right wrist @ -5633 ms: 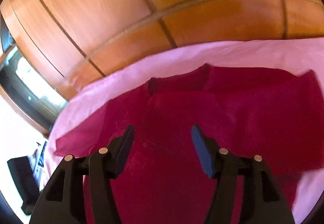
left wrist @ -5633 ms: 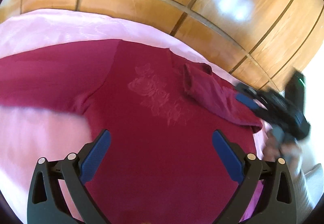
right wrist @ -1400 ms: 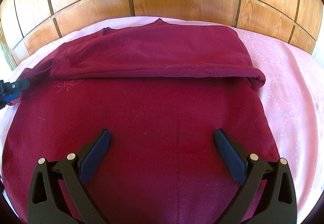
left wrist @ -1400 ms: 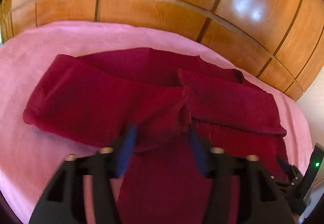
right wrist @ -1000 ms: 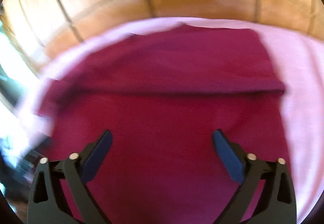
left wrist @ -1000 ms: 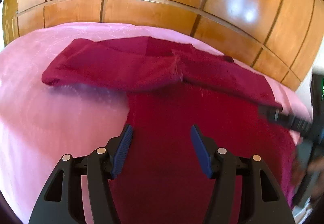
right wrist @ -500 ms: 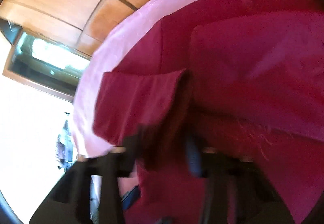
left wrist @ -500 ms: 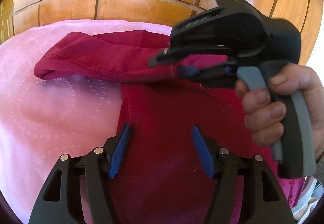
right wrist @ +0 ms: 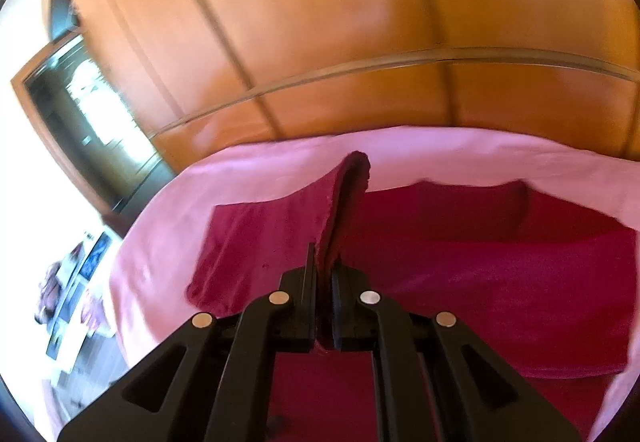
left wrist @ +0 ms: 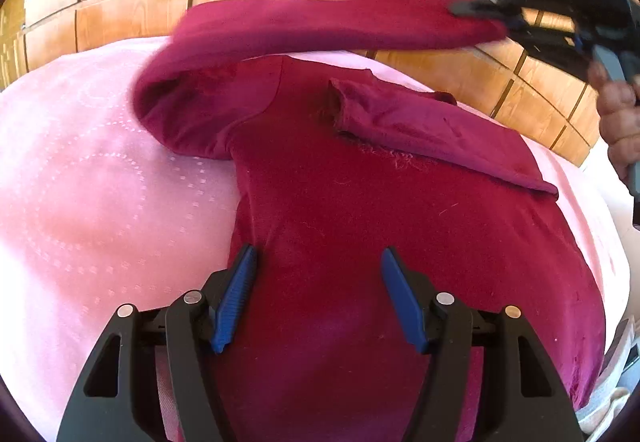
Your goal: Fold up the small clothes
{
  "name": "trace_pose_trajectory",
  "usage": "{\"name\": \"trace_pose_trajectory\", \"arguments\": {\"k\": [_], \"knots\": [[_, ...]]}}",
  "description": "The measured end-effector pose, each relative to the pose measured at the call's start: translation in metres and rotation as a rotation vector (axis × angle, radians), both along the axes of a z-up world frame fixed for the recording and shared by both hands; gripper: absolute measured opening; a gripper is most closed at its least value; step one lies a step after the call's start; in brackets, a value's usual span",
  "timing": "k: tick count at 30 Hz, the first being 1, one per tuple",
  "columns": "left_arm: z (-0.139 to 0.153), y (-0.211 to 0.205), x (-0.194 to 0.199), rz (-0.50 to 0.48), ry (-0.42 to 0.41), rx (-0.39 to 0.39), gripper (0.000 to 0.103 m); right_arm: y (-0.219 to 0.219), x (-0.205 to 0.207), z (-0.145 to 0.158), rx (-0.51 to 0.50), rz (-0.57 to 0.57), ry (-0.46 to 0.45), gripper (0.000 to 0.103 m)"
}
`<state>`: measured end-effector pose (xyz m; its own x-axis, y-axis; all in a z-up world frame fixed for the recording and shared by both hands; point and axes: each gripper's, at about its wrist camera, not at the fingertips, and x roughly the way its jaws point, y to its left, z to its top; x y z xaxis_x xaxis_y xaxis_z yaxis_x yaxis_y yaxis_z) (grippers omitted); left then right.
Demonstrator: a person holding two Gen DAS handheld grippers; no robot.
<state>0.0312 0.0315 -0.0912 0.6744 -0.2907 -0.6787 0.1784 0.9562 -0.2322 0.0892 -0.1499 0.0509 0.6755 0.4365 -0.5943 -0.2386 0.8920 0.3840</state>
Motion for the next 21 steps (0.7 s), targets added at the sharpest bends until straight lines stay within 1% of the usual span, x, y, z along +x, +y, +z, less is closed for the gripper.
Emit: {"name": "trace_pose_trajectory", "arguments": {"k": [3,6,11,16,19,20,21], "knots": [[0.001,0.003,0.002,0.003,0.011,0.001,0.064,-0.044,0.002,-0.011,0.004,-0.094,0.025,0.005],[0.001,0.001,0.000,-0.005,0.010,0.022,0.064,-0.088,-0.007,-0.025,0.001,-0.180,0.061,0.005],[-0.001,-0.005,0.005,-0.013,0.015,0.047,0.064,-0.135,-0.009,-0.062,0.023,-0.297,0.155,0.005],[0.007,-0.005,0.007,-0.018,0.038,0.034,0.064,-0.154,-0.007,-0.089,0.012,-0.369,0.222,0.005],[0.018,-0.002,0.009,-0.018,0.046,0.019,0.064,-0.159,-0.007,-0.104,0.040,-0.371,0.263,0.005],[0.022,-0.001,0.010,-0.019,0.047,0.015,0.064,-0.161,-0.008,-0.106,0.054,-0.380,0.263,0.008],[0.027,0.000,0.012,-0.020,0.041,0.016,0.064,-0.164,-0.011,-0.104,0.081,-0.389,0.252,0.014]]}}
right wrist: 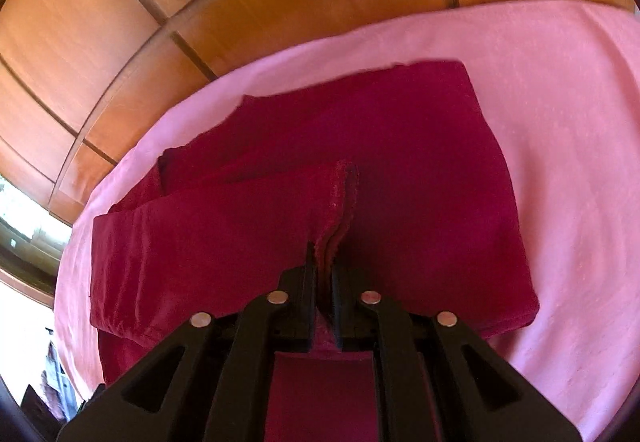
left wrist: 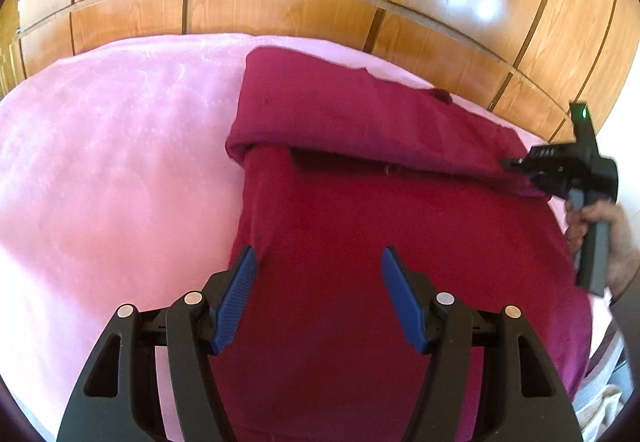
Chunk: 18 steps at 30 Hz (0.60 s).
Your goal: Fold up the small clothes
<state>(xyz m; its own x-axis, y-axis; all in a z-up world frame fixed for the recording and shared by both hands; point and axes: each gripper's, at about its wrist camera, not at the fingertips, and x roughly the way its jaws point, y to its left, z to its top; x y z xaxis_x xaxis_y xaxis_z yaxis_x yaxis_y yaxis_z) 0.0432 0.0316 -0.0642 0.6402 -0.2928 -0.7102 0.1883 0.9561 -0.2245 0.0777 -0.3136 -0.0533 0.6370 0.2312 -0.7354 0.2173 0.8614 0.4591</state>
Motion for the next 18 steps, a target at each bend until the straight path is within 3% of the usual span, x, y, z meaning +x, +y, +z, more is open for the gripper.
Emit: {"name": "trace_pose_trajectory", "arguments": {"k": [1,3,9,13,18], "knots": [[0.005,0.001,0.002,0.002,-0.011,0.004,0.064,-0.002,-0.004,0.003,0.000,-0.012,-0.013,0.019],[0.017,0.004,0.011,0.007,-0.042,0.013,0.064,0.001,-0.011,0.013,-0.035,-0.037,-0.051,0.046],[0.032,0.012,0.058,0.042,-0.087,0.041,0.064,0.034,-0.036,0.044,-0.132,0.040,-0.153,0.050],[0.033,0.001,0.093,0.049,-0.071,0.081,0.064,0.069,-0.032,0.040,-0.214,0.129,-0.146,0.051],[0.039,-0.015,0.113,0.040,-0.100,0.134,0.064,0.073,-0.018,0.027,-0.240,0.147,-0.108,0.052]]}}
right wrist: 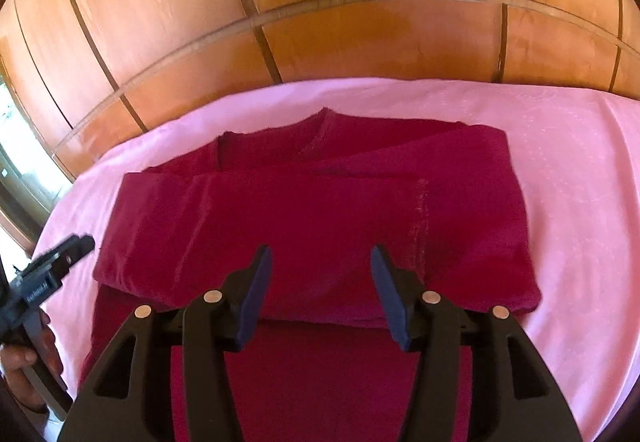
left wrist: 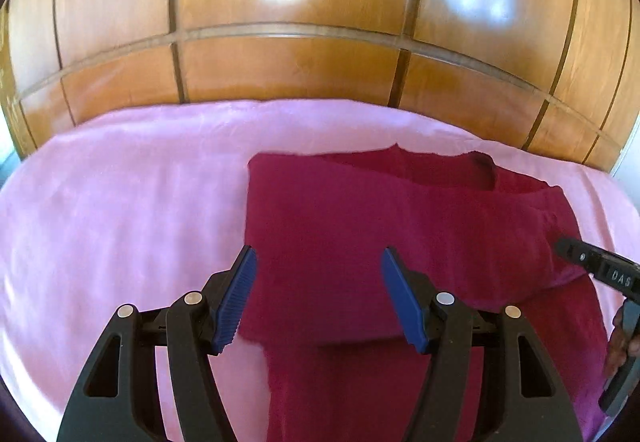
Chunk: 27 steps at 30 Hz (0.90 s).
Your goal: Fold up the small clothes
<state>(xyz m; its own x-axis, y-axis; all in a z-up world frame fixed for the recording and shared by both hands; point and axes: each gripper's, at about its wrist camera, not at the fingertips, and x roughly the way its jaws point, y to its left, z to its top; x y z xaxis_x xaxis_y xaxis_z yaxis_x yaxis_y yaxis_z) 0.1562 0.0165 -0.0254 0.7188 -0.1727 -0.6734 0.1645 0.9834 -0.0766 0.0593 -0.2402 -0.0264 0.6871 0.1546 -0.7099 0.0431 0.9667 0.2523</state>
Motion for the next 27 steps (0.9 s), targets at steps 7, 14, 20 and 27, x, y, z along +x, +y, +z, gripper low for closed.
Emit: {"name": "trace_pose_trajectory", "arguments": {"k": [7,14,20,27], "knots": [[0.002,-0.019,0.013,-0.047,-0.028,0.024,0.064,-0.008,0.015,-0.018,-0.016,-0.023,0.060,0.053],[-0.002,-0.027,0.022,-0.073,-0.025,0.035,0.064,-0.010,0.022,-0.024,-0.024,-0.025,0.067,0.055],[-0.006,-0.028,0.031,-0.082,-0.012,0.044,0.064,-0.010,0.025,-0.025,-0.019,-0.025,0.076,0.058],[-0.020,-0.019,0.057,-0.073,0.047,0.030,0.064,-0.007,0.030,-0.027,-0.031,-0.022,0.102,0.064]]}}
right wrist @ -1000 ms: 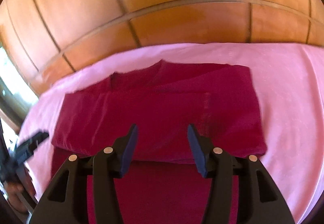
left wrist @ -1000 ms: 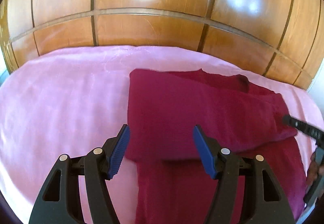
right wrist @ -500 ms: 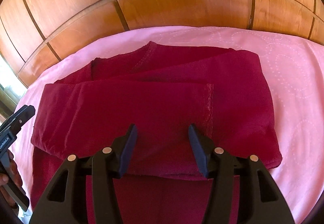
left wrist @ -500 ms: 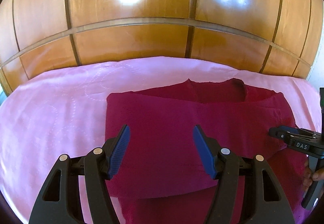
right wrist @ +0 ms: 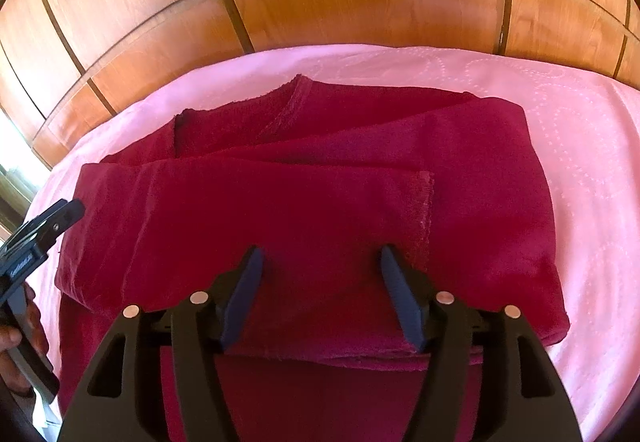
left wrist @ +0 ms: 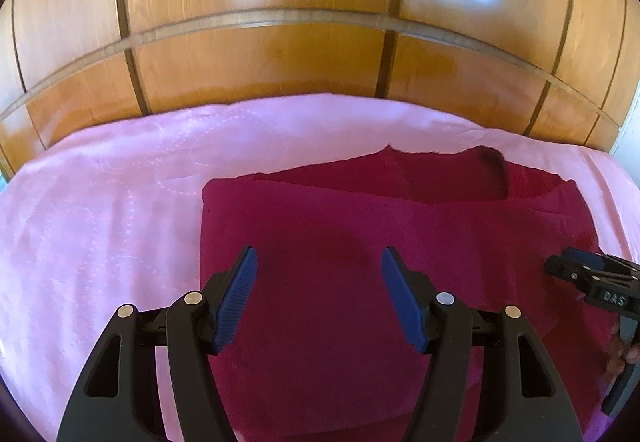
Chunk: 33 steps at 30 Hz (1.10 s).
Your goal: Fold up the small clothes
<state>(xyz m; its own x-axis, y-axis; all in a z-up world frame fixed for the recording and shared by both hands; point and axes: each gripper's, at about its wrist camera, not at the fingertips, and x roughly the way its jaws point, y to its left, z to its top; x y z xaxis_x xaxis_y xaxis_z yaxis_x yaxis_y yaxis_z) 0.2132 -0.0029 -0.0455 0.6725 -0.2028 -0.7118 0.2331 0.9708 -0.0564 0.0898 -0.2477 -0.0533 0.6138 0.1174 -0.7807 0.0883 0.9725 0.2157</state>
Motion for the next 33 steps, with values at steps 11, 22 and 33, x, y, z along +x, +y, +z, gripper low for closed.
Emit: {"name": "trace_pose_trajectory", "arguments": {"k": [11,22,33], "knots": [[-0.033,0.031,0.042,0.111,0.153,-0.061,0.064,0.003,0.017,-0.005,-0.018,-0.006,0.060,0.069],[-0.021,0.041,-0.054,0.067,0.064,-0.067,0.064,0.006,-0.025,0.002,-0.030,0.007,0.013,0.068],[-0.026,0.047,-0.072,0.121,0.125,-0.062,0.064,0.007,-0.040,0.012,-0.028,-0.017,-0.001,0.070]]}}
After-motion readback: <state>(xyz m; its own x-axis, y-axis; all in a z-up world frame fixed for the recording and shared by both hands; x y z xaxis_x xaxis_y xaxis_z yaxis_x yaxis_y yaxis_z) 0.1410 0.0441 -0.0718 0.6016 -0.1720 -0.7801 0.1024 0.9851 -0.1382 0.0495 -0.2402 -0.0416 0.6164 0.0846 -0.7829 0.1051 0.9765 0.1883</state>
